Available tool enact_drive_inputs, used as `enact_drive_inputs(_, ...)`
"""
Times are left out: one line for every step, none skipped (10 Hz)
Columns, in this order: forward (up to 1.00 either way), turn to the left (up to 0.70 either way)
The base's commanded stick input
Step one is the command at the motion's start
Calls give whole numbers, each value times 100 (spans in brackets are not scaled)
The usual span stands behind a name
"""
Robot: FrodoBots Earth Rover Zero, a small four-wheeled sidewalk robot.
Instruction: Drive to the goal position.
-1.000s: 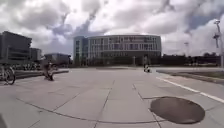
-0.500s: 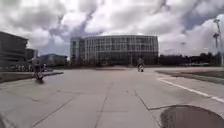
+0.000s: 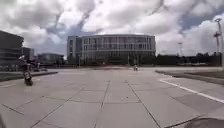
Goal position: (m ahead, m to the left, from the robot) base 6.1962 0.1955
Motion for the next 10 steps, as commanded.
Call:
enact_drive_inputs(100,-7)
enact_drive_inputs(100,-27)
enact_drive_inputs(100,-4)
enact_drive_inputs(100,-14)
enact_drive_inputs(100,-15)
enact_drive_inputs(100,0)
enact_drive_inputs(100,-1)
enact_drive_inputs(100,-11)
enact_drive_inputs(100,-9)
enact_drive_inputs(100,-9)
